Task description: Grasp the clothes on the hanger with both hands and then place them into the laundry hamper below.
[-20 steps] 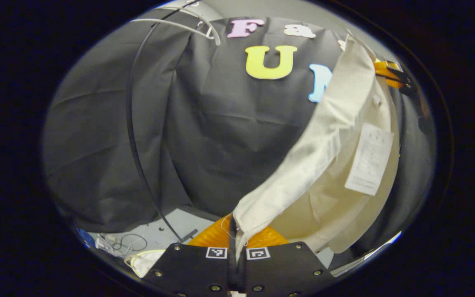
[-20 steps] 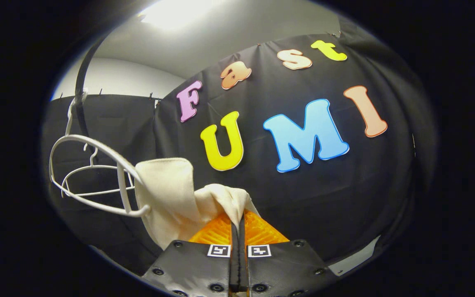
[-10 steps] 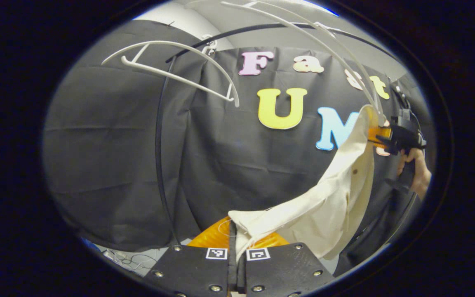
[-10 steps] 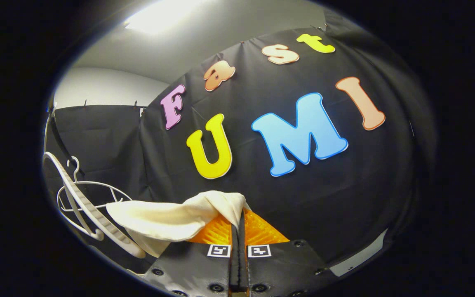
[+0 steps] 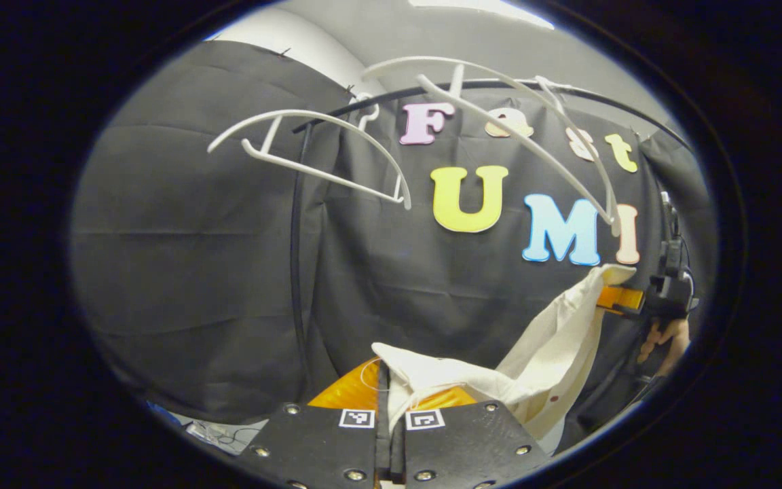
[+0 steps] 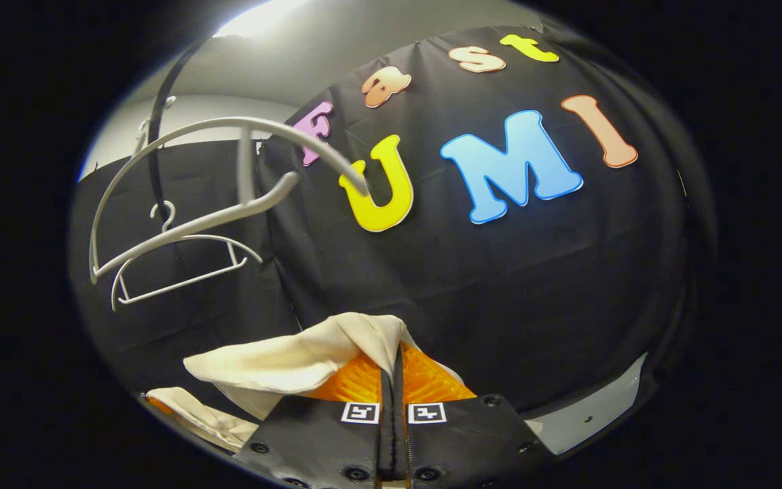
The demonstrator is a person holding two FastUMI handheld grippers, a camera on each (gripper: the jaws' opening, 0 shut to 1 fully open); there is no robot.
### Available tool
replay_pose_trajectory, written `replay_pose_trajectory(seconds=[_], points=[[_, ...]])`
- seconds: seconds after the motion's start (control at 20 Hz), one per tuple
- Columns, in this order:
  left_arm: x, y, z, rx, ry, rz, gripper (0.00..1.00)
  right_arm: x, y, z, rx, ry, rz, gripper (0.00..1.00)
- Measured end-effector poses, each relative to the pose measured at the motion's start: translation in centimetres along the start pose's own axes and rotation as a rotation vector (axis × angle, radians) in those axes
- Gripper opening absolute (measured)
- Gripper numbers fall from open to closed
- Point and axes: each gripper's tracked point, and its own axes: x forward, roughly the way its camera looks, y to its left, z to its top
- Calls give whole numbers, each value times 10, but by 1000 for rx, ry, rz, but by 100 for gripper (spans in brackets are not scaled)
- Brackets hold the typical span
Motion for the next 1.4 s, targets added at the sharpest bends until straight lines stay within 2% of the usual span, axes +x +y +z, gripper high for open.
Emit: replay_pose_trajectory(seconds=[0.15, 0.5, 0.7, 0.85, 1.05, 1.2, 1.3, 1.4], points=[[-23, 7, 21, 0, -23, -26, 2, -31, 52, -10, 21, 5, 75, 1], [-84, 14, 70, 12, -101, -110, 1, -92, 181, 2, 35, -28, 273, 1], [-113, 12, 116, 25, -173, -146, 2, -116, 233, 24, 19, -72, 372, 1], [-125, 19, 130, 42, -192, -152, 2, -132, 264, 30, 17, -98, 415, 1], [-118, 26, 99, -16, -151, -162, 1, -136, 274, -8, 13, -46, 401, 0], [-103, 32, 51, -45, -85, -154, 2, -121, 260, -55, 9, 29, 371, 5], [-90, 32, 15, -57, -37, -143, 1, -115, 252, -91, -1, 81, 352, 0], [-78, 37, -21, -65, 12, -121, 0, -108, 237, -118, -1, 139, 328, 1]])
